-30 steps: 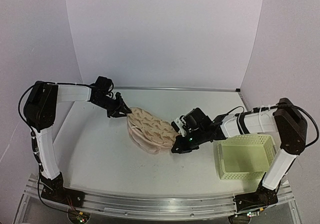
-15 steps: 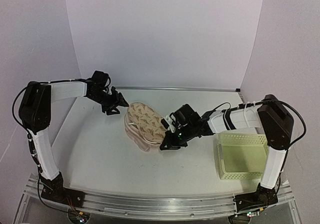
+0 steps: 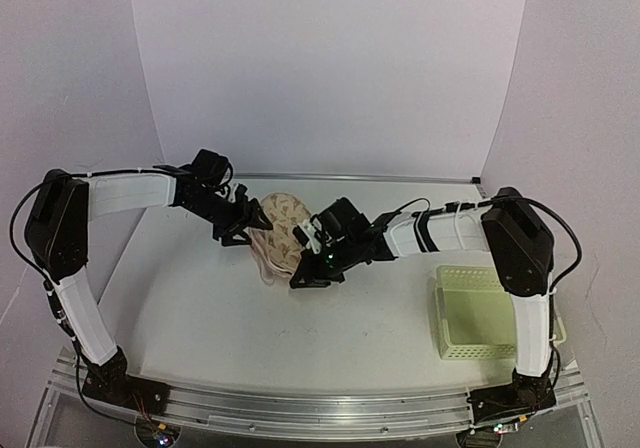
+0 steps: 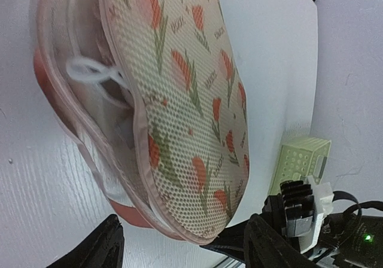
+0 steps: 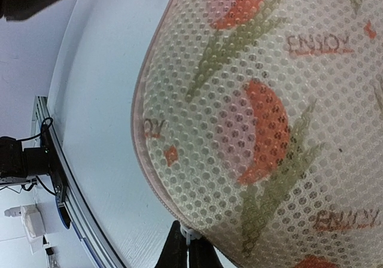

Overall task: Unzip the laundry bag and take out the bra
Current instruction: Adjust the laundry bag at the center of the board, then hold the laundry bag at the center of the board.

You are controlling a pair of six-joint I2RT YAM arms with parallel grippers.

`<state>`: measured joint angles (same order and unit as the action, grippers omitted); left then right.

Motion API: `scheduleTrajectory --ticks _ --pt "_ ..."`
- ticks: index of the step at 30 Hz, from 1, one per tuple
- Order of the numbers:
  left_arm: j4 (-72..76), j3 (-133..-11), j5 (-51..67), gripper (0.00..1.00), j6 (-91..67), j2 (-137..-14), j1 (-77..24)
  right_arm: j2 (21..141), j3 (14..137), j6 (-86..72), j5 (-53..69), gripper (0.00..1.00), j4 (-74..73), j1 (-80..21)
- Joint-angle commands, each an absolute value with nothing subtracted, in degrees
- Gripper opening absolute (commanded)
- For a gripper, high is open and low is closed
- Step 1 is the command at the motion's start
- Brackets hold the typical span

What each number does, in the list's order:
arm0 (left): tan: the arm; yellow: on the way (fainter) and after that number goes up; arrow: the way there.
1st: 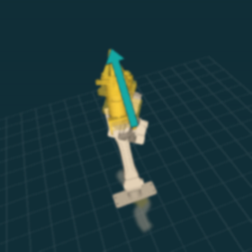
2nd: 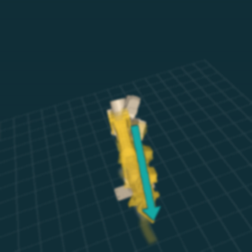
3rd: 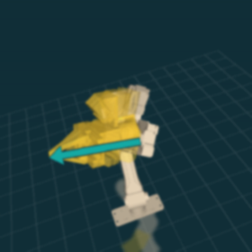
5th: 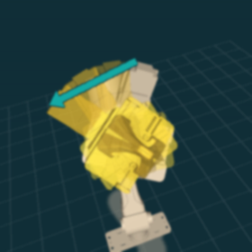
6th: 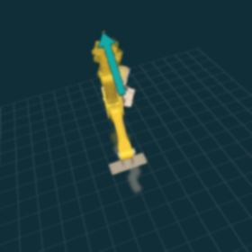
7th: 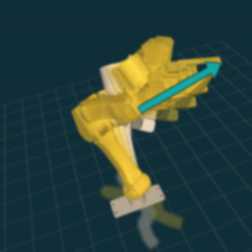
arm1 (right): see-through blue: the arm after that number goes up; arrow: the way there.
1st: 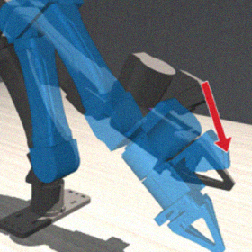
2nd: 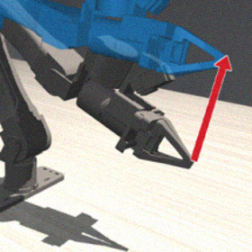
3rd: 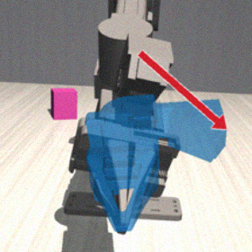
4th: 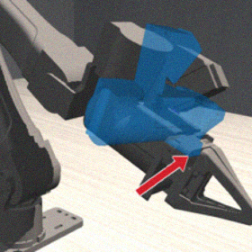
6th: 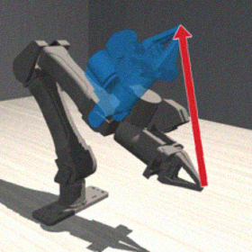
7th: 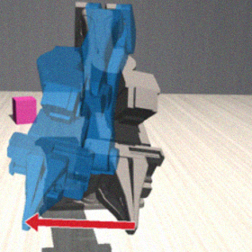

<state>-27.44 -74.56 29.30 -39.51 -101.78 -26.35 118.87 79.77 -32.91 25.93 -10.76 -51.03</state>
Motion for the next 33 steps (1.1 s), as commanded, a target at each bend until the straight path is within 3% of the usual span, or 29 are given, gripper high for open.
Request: scheduleTrajectory --ticks 1,9,20,26,33 --pt "-25.87 -72.78 30.95 0.70 -41.54 -99.29 -28.38 120.48 84.97 -33.84 25.82 0.00 -10.88 -51.57" --pt "-19.44 -67.01 35.59 0.72 -46.79 -98.95 -30.12 122.50 89.04 -34.29 25.49 0.00 -12.14 -51.81" --pt "-6.30 -59.05 39.85 0.85 -56.88 -100.00 -30.50 122.75 90.13 -33.59 25.41 0.00 -13.02 -51.98" --pt "0.56 -56.22 39.58 0.85 -62.22 -100.66 -30.50 122.13 89.23 -33.51 25.24 0.00 -12.95 -52.09" --pt "4.54 -56.68 39.34 0.77 -64.47 -103.06 -30.50 121.52 88.68 -33.16 25.49 0.00 -13.00 -52.35"
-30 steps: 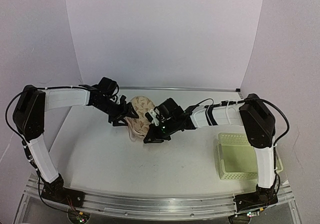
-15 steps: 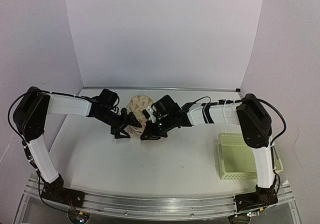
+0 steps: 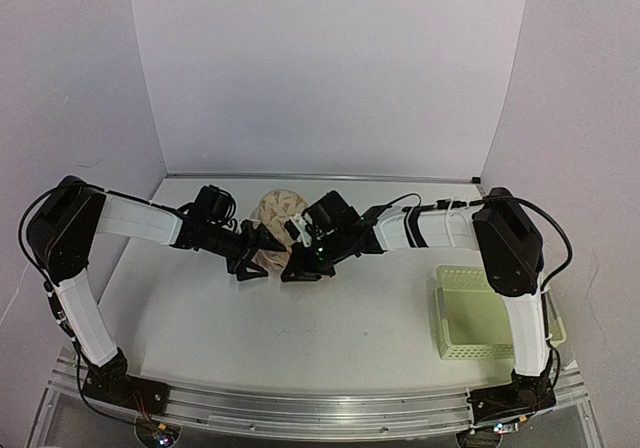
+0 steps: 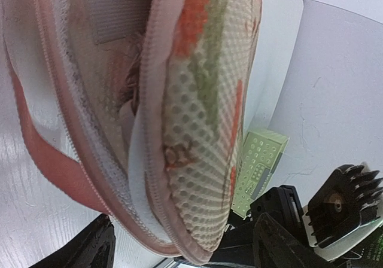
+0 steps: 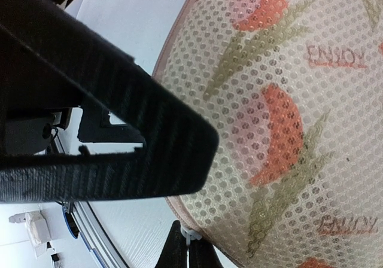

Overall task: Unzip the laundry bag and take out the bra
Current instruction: Hold the laundry bag at the center of the board, then unzip the zipper of the laundry bag.

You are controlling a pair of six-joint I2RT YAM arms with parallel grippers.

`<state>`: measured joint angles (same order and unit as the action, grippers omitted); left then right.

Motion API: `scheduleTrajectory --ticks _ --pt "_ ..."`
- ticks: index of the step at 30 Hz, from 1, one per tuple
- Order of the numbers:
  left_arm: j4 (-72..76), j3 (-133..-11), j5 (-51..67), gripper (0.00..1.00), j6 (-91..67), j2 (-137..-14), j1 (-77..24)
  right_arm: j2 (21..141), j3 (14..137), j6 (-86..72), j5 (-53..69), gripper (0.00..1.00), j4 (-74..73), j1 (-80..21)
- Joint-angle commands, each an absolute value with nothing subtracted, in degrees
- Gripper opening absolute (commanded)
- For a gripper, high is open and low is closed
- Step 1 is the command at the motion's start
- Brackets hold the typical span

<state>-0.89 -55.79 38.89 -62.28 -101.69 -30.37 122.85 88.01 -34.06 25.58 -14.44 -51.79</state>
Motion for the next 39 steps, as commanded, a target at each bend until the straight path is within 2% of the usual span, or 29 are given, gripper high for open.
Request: scheduleTrajectory --ticks 1,3,8,15,18,29,39 --pt "4.74 -56.91 39.29 0.76 -64.51 -103.50 -30.50 121.36 88.55 -33.14 25.49 0.00 -13.01 -52.38" --pt "4.83 -57.37 39.42 0.72 -64.35 -104.19 -30.50 121.16 88.29 -33.05 25.41 0.00 -12.97 -52.30" --pt "5.27 -57.81 39.47 0.54 -64.19 -105.47 -30.50 120.59 87.77 -32.78 25.33 0.00 -12.92 -52.43" --pt "5.58 -58.27 39.45 0.20 -64.16 -105.84 -30.50 120.17 87.20 -32.56 24.99 0.00 -12.99 -52.54" --pt "5.60 -58.38 39.51 0.01 -64.32 -105.58 -30.50 119.69 86.36 -32.44 24.57 0.00 -13.01 -52.53" --pt "4.85 -58.86 40.16 0.00 -62.46 -104.01 -29.33 114.24 75.64 -30.24 18.88 0.00 -13.10 -52.42" --pt "-6.74 -64.24 42.28 0.00 -50.06 -103.17 -29.19 108.77 65.66 -27.69 12.39 0.00 -13.80 -49.47"
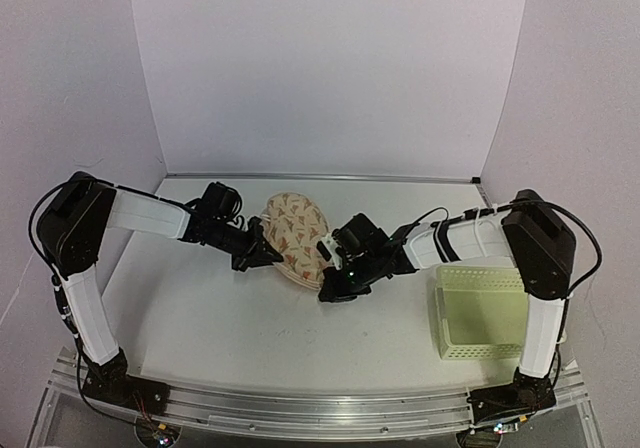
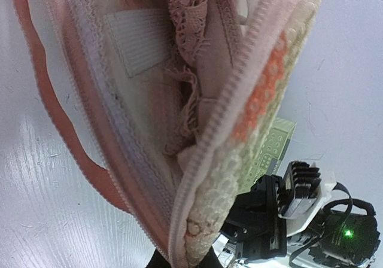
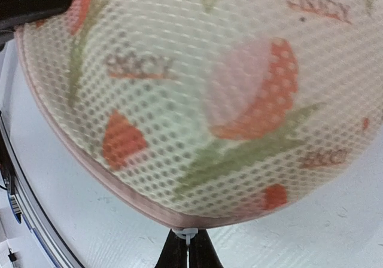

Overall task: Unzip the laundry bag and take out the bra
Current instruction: Unzip the zipper of the laundry bag.

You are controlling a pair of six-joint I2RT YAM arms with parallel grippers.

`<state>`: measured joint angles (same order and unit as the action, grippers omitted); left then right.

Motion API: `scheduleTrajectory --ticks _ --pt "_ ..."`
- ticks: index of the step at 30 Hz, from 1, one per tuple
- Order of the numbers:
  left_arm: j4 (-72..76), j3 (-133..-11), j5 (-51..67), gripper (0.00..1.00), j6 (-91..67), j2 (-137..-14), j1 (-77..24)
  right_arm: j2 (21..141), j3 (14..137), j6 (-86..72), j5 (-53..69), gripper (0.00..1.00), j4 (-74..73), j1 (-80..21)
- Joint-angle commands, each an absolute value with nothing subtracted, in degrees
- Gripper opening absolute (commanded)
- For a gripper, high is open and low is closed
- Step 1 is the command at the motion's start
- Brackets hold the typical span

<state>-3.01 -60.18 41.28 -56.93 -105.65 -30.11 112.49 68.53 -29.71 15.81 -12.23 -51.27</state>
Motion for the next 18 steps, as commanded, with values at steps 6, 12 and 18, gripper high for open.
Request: scheduleTrajectory --ticks 6,12,18 --pt "-10.63 -65.40 43.42 0.00 -45.21 -102.50 -29.19 107.02 61.27 -26.19 10.45 0.00 -13.96 -44.78" --pt "-13.64 -67.46 45.18 0.00 -41.35 -103.14 -29.18 104.21 59.39 -23.74 7.48 0.00 -15.78 -42.63" --pt "-15.83 -70.86 45.35 0.00 -39.42 -106.08 -29.22 100.06 55.86 -22.09 7.58 0.00 -15.59 -44.19"
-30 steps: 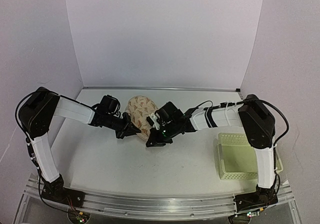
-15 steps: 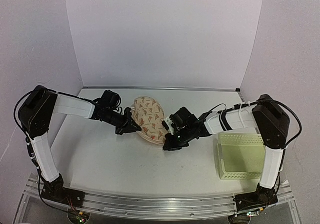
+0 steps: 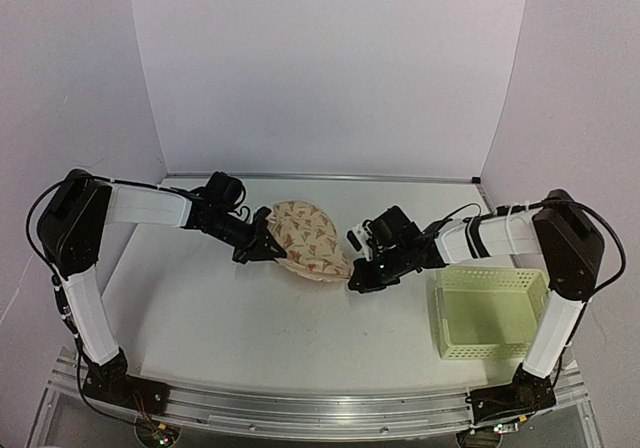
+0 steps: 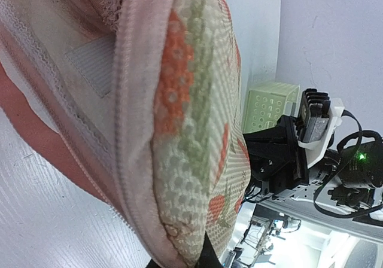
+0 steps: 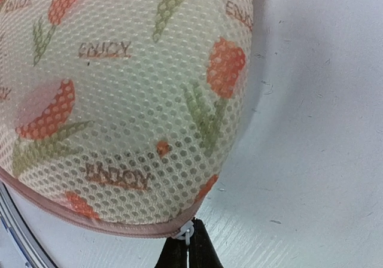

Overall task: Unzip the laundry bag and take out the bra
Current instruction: Unzip the zipper of the laundry bag, then adjust the laundry bag at the center of the board.

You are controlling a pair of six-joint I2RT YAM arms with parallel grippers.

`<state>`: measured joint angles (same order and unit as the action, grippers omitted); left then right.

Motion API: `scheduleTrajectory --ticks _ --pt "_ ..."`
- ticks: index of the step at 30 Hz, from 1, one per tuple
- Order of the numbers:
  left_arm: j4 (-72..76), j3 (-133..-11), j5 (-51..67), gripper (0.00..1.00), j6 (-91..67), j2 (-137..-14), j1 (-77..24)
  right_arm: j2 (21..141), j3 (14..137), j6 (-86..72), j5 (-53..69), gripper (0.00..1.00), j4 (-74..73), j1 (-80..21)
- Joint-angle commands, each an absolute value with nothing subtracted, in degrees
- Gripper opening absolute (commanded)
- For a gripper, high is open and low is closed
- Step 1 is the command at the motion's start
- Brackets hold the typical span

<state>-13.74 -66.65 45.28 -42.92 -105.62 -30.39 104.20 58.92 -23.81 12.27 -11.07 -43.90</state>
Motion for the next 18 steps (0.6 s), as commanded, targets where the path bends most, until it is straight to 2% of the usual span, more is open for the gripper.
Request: scheduleTrajectory --ticks 1,11,15,18 --pt "-16.01 -71.49 45.34 0.00 -39.17 -106.65 -29.18 99.16 55.26 -22.02 7.57 0.00 -15.56 -44.96" --pt "-19.39 -80.30 45.34 0.00 -37.12 -113.62 -29.10 98.87 56.76 -23.58 11.42 0.00 -12.57 -52.72" --pt "-21.61 -81.98 43.98 0.09 -35.74 -114.86 -28.85 102.49 60.34 -25.38 11.81 0.00 -12.47 -52.90" --pt "-23.19 -81.39 42.25 0.22 -34.64 -114.36 -28.17 105.35 63.55 -26.19 13.07 0.00 -12.49 -52.91"
